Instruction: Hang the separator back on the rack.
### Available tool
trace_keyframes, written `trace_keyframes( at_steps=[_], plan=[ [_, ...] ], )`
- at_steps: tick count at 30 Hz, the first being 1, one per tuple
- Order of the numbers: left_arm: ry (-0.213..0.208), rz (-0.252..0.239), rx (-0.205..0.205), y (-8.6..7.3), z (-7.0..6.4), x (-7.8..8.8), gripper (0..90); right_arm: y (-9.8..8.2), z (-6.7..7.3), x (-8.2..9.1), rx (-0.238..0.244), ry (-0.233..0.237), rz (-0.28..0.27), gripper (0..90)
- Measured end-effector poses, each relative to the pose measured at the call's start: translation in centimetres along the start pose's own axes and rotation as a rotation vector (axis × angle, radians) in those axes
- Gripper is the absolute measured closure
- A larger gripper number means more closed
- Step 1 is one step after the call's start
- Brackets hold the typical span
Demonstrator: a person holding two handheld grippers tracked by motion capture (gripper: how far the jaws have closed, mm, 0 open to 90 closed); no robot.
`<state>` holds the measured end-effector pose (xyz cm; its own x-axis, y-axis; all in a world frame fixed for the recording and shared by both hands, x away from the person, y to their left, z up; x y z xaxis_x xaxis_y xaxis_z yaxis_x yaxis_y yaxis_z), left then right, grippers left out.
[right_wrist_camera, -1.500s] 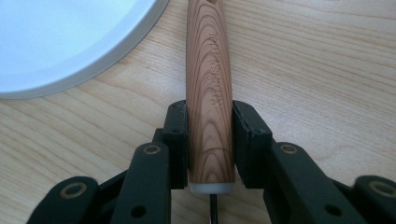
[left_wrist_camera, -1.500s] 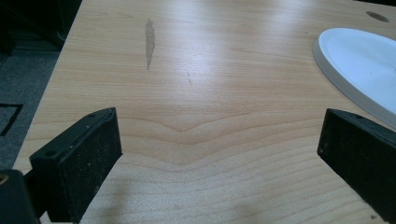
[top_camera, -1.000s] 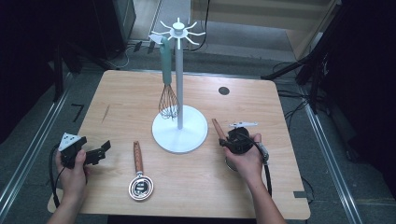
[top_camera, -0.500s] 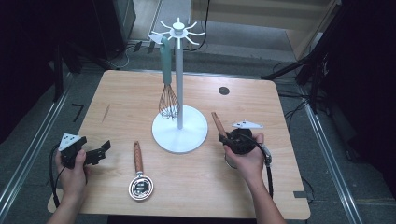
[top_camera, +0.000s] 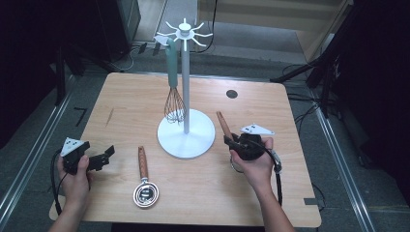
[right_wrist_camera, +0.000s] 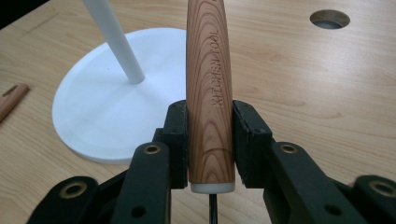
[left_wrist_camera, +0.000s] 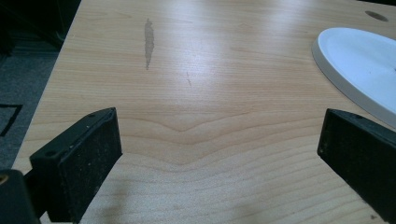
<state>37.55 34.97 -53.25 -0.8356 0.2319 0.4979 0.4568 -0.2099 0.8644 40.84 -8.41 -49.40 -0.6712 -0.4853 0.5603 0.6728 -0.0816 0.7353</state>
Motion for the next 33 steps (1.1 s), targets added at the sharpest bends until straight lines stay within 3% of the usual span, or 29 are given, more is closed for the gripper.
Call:
trace_keyframes(
  at_steps=[33],
  plan=[
    [0.001,0.0,0.001,0.0,0.0,0.0,0.2,3.6,5.7,3.7,0.047,0.173,-0.188,70.6]
  ],
)
Point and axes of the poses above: each handheld gripper's, and its own axes: x roughly backward along the jaws, y roughly out of its top, z roughly to its left, the point moved 10 cm from there along -x, roughly forward along the jaws, and after that the axes turned 15 degrees about -x, right-handed, at the moved point
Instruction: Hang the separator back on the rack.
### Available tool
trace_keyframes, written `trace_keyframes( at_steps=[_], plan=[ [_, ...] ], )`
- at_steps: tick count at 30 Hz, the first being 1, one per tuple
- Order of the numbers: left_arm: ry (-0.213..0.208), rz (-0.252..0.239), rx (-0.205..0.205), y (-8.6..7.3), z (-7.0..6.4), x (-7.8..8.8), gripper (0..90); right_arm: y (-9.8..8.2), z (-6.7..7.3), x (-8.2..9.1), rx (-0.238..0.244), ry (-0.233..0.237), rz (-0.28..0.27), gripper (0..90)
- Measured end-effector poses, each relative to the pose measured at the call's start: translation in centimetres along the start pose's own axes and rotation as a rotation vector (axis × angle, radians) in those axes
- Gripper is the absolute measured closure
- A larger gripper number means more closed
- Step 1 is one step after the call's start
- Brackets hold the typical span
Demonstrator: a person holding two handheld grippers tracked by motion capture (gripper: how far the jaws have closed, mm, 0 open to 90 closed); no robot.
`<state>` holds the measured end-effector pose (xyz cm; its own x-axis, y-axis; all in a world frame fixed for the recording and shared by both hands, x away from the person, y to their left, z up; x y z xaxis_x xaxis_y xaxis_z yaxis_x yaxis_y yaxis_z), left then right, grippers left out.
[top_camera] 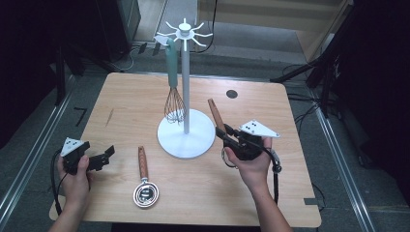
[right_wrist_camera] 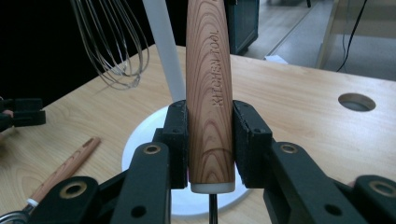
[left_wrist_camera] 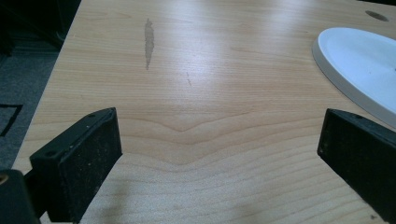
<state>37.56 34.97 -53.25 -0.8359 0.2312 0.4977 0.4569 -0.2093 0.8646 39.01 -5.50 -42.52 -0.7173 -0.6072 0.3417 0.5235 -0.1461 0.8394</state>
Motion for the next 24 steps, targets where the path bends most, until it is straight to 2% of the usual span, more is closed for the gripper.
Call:
trace_keyframes(
  at_steps=[6,16,24],
  plan=[
    [0.0,0.0,0.001,0.0,0.0,0.0,0.2,0.9,1.2,0.4,0.017,0.025,-0.033,70.5],
    [0.0,-0.001,0.001,0.0,0.0,0.0,0.2,2.2,2.6,0.7,0.042,0.027,-0.094,70.5],
    [-0.001,-0.002,0.002,0.0,0.0,0.0,0.2,3.1,3.7,1.0,0.054,0.046,-0.137,70.5]
  ],
)
Point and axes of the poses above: each handheld gripper's, and its own axes: x roughly backward along the jaws, y roughly out of its top, z roughly to its left, the point moved 10 cm from there along -x, roughly forward along the jaws, and after that the axes turned 15 degrees about -x, right-handed, at the moved point
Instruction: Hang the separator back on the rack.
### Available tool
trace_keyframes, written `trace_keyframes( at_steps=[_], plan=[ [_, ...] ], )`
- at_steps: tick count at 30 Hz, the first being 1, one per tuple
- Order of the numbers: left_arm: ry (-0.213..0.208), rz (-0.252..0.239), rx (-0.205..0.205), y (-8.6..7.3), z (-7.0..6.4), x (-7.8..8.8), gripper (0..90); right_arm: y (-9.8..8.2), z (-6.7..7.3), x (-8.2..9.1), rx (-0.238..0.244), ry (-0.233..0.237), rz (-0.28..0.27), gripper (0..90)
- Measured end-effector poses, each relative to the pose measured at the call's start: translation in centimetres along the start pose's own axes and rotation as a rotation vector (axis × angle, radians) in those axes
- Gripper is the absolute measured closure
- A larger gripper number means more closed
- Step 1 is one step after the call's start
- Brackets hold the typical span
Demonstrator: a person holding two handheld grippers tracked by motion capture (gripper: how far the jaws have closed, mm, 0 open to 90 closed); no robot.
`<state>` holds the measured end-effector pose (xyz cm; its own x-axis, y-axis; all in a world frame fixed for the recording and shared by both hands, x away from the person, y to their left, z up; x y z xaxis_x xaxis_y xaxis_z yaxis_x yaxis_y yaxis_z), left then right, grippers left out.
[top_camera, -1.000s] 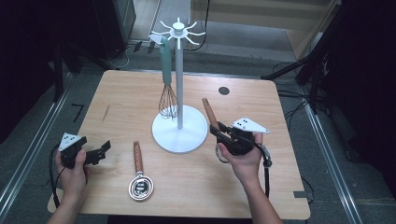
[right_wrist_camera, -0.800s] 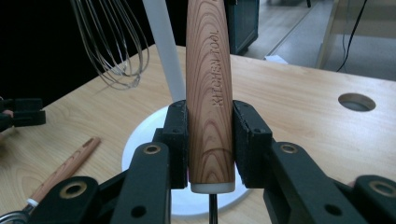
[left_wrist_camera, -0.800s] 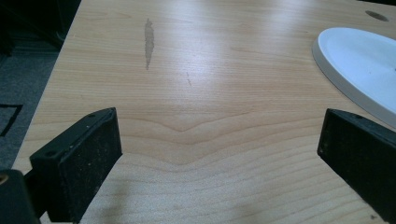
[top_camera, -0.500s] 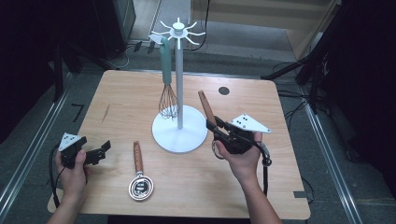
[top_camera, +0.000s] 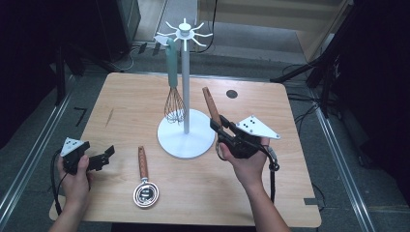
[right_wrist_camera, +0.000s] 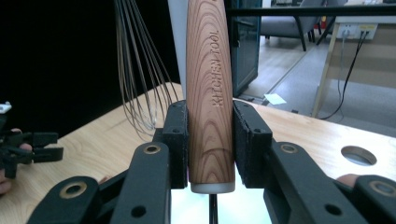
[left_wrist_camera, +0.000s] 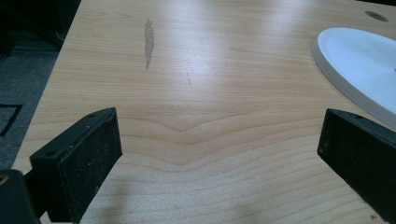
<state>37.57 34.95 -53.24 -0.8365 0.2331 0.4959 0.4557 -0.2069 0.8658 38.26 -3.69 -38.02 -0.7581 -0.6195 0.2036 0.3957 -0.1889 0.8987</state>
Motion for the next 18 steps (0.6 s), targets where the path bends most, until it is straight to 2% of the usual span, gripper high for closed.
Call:
trace_keyframes(
  at_steps=[13,18],
  plan=[
    [0.0,0.0,-0.002,0.0,0.0,0.0,0.2,1.5,1.7,0.0,0.018,0.016,-0.064,70.5],
    [0.0,-0.002,0.001,0.0,0.0,0.0,0.1,2.1,2.1,0.0,0.034,0.007,-0.095,70.5]
  ],
)
Point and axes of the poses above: each handheld gripper's, and its own axes: x roughly backward along the jaws, y roughly out of its top, z roughly to its left, the point moved 10 cm from there along -x, roughly forward along the jaws, and after that the axes turned 15 degrees about -x, right-handed, at the moved point
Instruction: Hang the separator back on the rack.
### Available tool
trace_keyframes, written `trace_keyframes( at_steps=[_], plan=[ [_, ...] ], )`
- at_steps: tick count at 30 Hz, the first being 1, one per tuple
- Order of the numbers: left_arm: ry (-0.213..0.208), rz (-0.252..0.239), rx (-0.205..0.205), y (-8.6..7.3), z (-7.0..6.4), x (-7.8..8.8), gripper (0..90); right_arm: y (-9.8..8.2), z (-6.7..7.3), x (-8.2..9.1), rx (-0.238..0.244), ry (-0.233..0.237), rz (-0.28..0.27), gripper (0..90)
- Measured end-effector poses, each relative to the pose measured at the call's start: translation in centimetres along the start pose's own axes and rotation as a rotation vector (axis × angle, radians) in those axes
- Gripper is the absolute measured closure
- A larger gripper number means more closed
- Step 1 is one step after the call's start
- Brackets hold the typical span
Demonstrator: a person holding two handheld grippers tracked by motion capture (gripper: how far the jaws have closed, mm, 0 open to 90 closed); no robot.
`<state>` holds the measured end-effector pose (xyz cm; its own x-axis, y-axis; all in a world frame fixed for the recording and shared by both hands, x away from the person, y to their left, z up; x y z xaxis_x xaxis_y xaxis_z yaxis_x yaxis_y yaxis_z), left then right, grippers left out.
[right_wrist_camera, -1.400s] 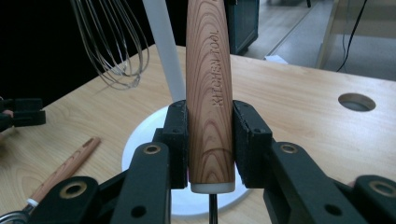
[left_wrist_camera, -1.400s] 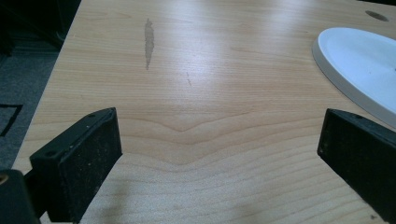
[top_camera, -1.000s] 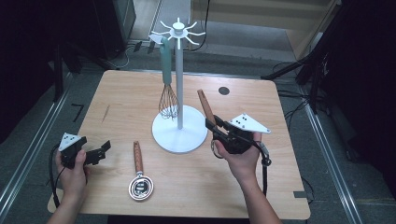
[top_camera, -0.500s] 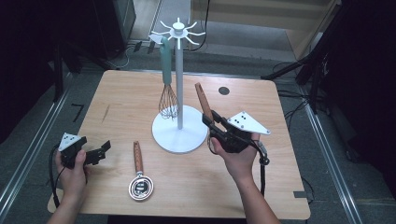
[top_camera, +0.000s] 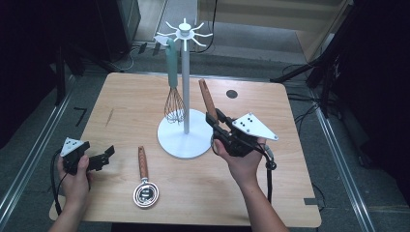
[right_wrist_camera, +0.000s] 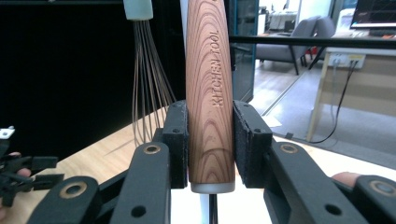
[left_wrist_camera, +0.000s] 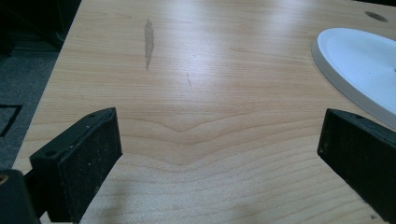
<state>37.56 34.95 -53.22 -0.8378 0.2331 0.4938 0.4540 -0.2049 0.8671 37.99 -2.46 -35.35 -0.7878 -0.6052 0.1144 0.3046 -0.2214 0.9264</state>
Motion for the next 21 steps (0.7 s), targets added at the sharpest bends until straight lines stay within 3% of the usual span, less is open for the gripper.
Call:
trace_keyframes(
  at_steps=[21],
  plan=[
    [0.0,0.0,0.0,0.0,0.0,0.0,0.1,1.6,1.8,0.1,0.032,0.018,-0.045,70.5]
  ],
)
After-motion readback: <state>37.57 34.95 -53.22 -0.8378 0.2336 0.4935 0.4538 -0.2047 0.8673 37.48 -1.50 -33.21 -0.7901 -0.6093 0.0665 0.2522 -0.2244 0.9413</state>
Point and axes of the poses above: each handheld gripper's, and its own axes: x roughly backward along the jaws, y roughly out of its top, z roughly to its left, the point moved 10 cm from there along -x, roughly forward along the jaws, and after that the axes turned 15 degrees about -x, right-handed, at the moved point
